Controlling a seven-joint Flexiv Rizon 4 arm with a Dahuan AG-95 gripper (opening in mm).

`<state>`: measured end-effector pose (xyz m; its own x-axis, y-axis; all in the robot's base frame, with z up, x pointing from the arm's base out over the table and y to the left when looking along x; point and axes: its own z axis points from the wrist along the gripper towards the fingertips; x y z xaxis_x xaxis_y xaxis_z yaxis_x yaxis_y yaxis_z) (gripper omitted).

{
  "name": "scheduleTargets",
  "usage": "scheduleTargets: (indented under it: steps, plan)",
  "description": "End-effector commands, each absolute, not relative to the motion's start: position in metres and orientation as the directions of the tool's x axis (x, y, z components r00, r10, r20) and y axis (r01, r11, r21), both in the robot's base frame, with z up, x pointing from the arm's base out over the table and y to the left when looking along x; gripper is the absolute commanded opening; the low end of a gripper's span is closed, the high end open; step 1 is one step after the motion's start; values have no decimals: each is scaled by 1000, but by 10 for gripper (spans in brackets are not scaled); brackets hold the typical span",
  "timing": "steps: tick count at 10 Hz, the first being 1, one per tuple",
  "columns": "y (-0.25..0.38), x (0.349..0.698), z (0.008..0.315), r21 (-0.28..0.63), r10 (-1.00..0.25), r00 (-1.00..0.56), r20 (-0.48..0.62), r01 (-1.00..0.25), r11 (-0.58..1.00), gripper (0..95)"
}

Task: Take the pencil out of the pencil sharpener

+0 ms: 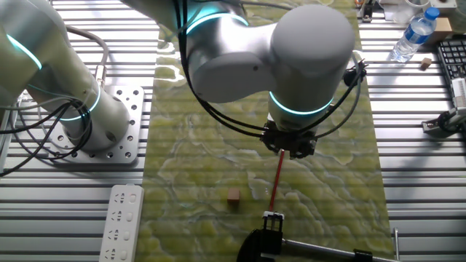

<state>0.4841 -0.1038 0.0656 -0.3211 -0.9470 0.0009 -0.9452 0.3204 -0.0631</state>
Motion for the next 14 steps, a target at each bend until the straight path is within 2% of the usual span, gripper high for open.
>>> scheduleTargets:
  steps: [1,3,5,6,9,11,14]
  plan:
    - [-106,484,76,-78,-892,-451,-7,-890,450,0]
    - [-107,485,100,-59,-733,-680,-17,-731,680,0]
    - [-107,484,125,-46,-563,-826,-26,-561,826,0]
    - [-106,481,140,-37,-426,-904,-24,-425,904,0]
    - [-104,480,154,36,-136,-990,-41,-138,990,0]
    - [-99,481,163,80,-8,-999,-37,-11,997,0]
    - [-90,474,182,102,87,-995,-37,83,991,0]
